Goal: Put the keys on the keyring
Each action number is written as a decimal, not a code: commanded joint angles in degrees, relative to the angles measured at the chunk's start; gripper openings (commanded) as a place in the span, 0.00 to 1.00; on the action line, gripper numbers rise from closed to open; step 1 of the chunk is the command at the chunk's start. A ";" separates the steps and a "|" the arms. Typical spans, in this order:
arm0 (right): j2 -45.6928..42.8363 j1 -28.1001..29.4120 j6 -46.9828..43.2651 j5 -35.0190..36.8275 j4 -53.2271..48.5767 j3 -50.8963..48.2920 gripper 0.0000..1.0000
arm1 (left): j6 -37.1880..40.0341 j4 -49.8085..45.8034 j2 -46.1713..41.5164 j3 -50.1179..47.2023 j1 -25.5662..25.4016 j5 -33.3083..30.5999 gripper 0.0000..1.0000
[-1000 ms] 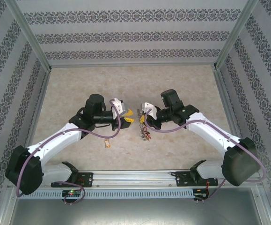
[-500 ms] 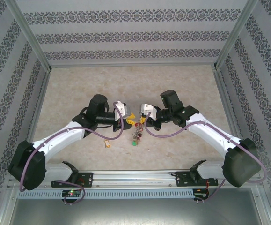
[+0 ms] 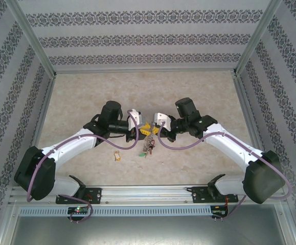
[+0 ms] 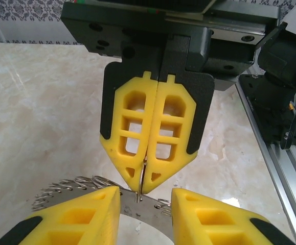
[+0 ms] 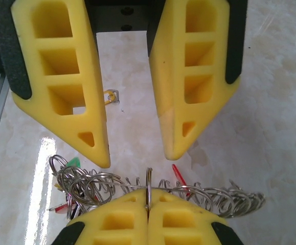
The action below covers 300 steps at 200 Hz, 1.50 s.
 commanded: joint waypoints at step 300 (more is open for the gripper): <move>-5.29 -0.37 6.04 -3.04 11.87 -9.44 0.16 | -4.77 12.51 1.45 -0.13 -1.54 2.43 0.00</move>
